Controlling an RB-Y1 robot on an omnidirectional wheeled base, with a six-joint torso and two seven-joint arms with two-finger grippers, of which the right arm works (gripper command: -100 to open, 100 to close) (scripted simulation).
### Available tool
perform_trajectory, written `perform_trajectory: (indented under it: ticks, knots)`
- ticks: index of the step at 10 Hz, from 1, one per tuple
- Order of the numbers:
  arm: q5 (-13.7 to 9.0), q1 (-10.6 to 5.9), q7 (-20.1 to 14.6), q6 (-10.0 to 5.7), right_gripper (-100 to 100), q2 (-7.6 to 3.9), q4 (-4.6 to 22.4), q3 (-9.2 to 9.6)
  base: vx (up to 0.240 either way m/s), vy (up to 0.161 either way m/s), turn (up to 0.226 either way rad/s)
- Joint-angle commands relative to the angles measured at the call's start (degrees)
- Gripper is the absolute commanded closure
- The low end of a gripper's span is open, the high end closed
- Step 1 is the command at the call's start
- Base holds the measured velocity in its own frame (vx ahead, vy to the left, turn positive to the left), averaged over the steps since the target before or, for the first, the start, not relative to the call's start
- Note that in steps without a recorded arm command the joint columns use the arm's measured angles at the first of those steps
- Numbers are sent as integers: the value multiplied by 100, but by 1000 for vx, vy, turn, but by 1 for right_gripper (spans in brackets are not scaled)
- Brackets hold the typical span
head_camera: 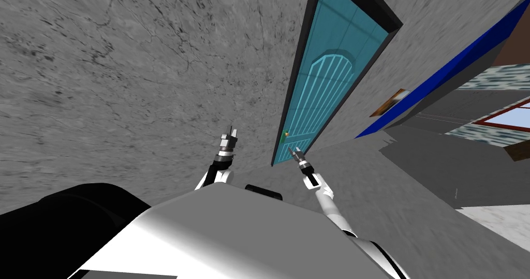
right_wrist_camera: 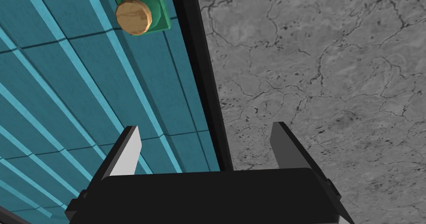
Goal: Pull the door open
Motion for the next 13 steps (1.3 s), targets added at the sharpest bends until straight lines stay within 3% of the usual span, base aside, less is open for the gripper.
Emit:
perform_trajectory:
  ticks: [1, 2, 9, 12, 13]
  knots:
    - [62, -82, 91, -40, -100, -34, 158, 12, 81, -38, 21]
    - [133, -194, 189, -93, -100, -84, 366, 23, 97, -53, 34]
    - [374, -581, 523, -276, -100, -253, 1080, 59, 85, -39, 21]
    - [468, -731, 653, -347, -100, -318, 1358, 73, 86, -47, 19]
    - [445, -684, 614, -322, -100, -301, 1273, 71, 39, -18, 7]
